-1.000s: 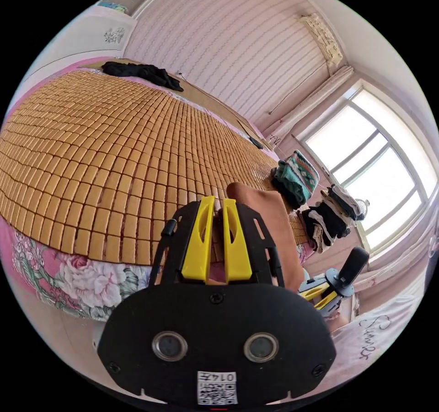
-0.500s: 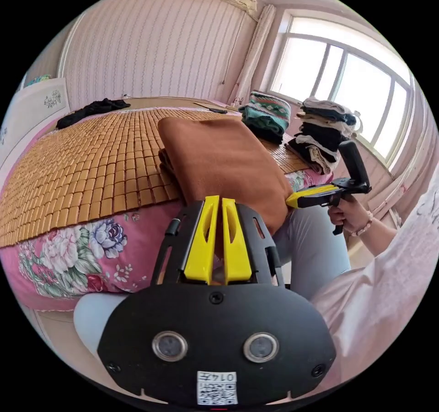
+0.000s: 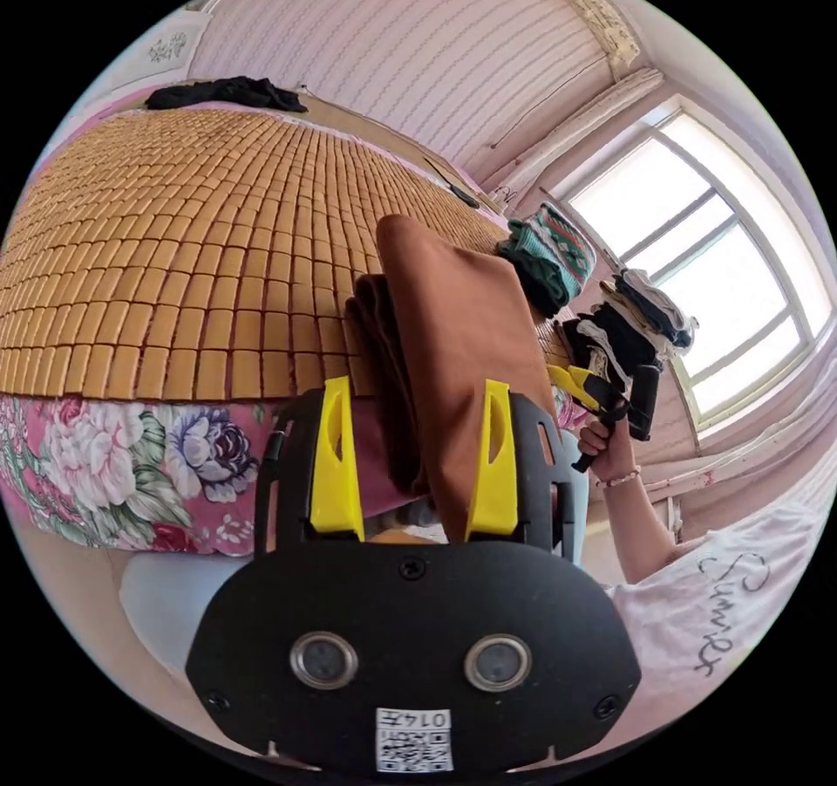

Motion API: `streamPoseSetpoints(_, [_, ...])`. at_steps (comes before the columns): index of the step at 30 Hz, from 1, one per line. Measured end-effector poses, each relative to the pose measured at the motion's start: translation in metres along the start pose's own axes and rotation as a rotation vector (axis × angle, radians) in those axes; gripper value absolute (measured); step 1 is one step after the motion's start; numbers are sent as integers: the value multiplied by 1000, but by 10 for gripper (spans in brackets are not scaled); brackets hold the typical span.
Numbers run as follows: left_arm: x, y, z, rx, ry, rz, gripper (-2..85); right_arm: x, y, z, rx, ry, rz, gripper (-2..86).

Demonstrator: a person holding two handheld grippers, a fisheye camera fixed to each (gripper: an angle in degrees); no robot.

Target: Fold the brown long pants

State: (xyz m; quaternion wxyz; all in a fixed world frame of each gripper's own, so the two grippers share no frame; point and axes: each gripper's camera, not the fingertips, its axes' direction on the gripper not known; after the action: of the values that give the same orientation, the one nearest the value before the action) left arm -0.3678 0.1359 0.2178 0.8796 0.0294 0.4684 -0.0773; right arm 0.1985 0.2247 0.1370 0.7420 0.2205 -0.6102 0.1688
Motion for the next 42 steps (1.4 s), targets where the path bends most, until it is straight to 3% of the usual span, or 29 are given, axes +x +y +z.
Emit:
streamPoseSetpoints(12, [-42,-16,32,-31,222,37,144,7,-22,71,-69,-193,96,129])
streamPoseSetpoints(21, [-65,18,41,86,309,-49,104,-99,-55,101,-160,-232,-211,79])
streamPoseSetpoints(26, [-38,2,66,202,361,-41,96,-187,-114,113,-279,-69,-526,78])
streamPoseSetpoints(30, [35,-73,113,285,433,62,96,-195,-182,81,-257,42,-556,77])
streamPoseSetpoints(33, [128,-147,162,323,497,177,104,-201,-259,32,-209,270,-581,79])
streamPoseSetpoints(36, [207,-212,236,354,499,213,125,-188,-343,-12,-194,637,-544,93])
streamPoseSetpoints(38, [228,-243,306,253,493,128,131,-143,-387,-22,-132,934,-328,95])
streamPoseSetpoints(39, [241,-258,355,112,407,123,125,-129,-392,-20,-105,974,-262,91])
streamPoseSetpoints(41, [258,-267,421,-120,200,164,114,-64,-390,19,-172,893,-105,77])
streamPoseSetpoints(42, [256,-264,435,-78,220,178,120,-46,-387,35,-223,867,-69,74])
